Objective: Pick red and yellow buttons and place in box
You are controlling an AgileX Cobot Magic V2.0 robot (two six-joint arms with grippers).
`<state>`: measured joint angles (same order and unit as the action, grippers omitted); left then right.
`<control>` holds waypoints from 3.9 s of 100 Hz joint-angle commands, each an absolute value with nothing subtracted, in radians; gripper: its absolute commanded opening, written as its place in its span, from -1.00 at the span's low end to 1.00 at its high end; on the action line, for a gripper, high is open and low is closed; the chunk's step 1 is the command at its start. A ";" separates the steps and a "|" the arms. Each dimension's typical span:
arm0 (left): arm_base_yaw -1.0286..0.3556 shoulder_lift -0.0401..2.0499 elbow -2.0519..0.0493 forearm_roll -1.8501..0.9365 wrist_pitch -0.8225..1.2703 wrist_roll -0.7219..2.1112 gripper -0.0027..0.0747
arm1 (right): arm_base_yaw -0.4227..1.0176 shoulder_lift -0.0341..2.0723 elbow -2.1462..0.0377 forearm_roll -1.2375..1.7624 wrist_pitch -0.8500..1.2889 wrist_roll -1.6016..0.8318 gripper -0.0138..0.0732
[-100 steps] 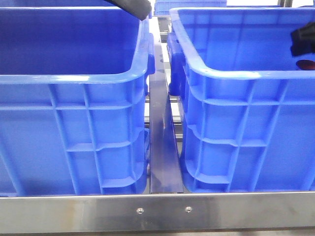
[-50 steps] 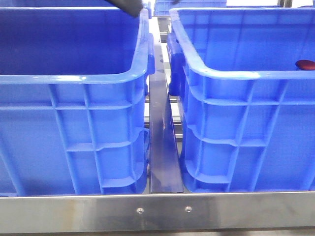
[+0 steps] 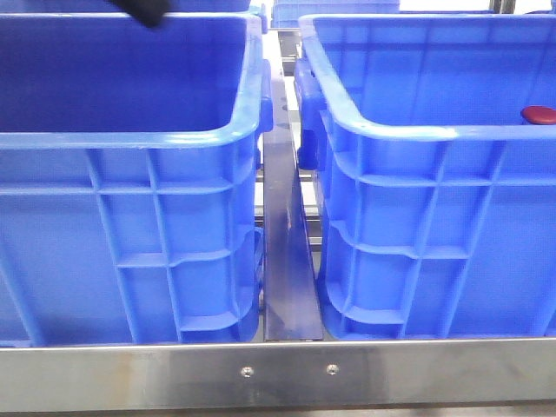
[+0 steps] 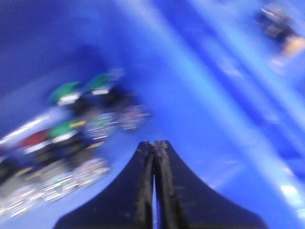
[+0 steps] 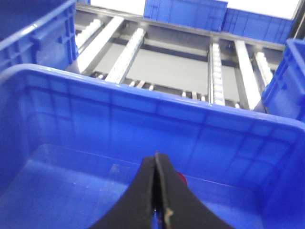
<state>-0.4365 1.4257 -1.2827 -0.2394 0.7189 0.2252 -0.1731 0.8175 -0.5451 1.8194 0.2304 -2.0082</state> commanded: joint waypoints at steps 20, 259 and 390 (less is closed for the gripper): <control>-0.219 1.203 -1.170 -0.250 0.645 0.211 -0.98 | -0.179 0.598 -0.434 1.898 0.270 -2.002 -0.83; -0.091 0.055 -0.286 0.026 0.198 0.000 -0.98 | -0.175 0.132 -0.139 1.898 0.299 -2.001 -0.83; 0.025 -0.035 0.018 0.008 -0.016 -0.022 -0.98 | -0.175 0.135 -0.139 1.898 0.300 -2.001 -0.83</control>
<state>0.0205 -0.0061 -0.0009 0.0160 0.0689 -0.0133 -0.1731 0.1237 -0.1121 1.8141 0.2736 -2.0053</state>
